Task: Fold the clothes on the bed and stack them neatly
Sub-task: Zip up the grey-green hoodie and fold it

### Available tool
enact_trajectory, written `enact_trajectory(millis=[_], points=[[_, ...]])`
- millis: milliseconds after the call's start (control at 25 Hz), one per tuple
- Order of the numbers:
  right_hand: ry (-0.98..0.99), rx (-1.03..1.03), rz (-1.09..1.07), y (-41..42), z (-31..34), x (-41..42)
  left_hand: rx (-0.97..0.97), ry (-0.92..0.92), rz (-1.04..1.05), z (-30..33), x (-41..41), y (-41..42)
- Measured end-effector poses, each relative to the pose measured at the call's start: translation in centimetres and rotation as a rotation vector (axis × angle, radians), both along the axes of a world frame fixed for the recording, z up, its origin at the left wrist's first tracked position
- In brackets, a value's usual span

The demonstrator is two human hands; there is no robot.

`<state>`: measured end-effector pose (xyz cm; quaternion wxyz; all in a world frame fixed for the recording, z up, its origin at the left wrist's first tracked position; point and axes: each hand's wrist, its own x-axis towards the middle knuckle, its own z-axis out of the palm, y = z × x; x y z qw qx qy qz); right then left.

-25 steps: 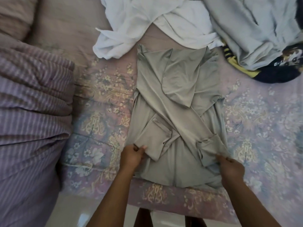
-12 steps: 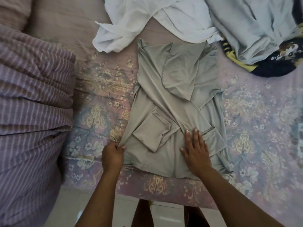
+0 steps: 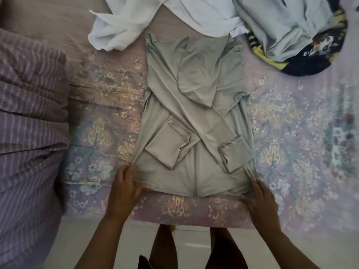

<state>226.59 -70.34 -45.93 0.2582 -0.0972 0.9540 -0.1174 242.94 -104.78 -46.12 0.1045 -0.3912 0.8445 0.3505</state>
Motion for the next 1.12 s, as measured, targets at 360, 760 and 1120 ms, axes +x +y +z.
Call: enact_trajectory(millis=[360, 760, 1120], points=[[-0.020, -0.222, -0.156, -1.0, -0.6, -4.1, 0.033, -0.046, -0.076, -1.2, -0.1, -2.6], [-0.093, -0.047, -0.294, 1.7, -0.1, -4.0, -0.199, -0.212, 0.059, -1.7, 0.7, -3.6], [0.527, -0.219, 0.598, -2.3, -1.5, 0.7, -0.524, 0.405, -1.032, -2.4, -3.0, 4.0]])
